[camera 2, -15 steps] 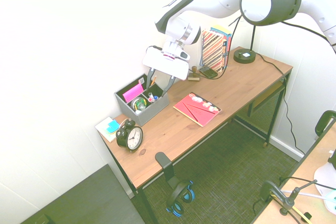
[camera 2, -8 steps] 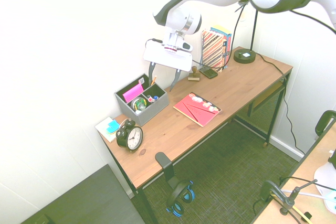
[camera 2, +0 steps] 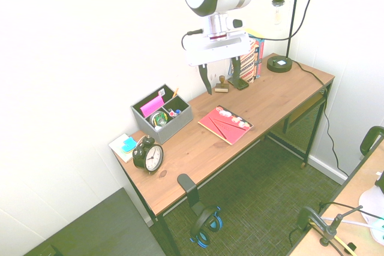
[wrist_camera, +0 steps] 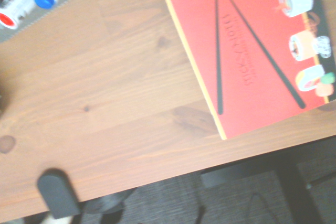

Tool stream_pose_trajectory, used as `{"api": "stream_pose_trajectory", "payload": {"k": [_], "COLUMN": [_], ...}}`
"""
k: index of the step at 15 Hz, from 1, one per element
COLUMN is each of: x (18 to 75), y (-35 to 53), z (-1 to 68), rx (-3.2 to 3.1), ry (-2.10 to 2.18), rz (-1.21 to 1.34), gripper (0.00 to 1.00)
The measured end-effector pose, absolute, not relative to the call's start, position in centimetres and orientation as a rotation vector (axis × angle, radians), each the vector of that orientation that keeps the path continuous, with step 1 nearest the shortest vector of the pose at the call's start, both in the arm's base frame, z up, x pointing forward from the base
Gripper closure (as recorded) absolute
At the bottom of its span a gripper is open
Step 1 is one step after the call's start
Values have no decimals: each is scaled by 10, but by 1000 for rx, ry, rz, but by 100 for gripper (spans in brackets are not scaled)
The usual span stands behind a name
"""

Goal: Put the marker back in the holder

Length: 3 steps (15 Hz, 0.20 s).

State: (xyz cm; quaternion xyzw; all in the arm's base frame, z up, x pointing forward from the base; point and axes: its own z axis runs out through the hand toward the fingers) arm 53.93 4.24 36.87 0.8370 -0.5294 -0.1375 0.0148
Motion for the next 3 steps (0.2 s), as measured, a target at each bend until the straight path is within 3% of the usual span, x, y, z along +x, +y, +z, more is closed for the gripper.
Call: {"api": "stream_pose_trajectory", "payload": {"k": [3], "x": [500], "y": [39], "z": [378], "rx": [2693], "ry": [-1530], "rz": [-200], "gripper": [0]}}
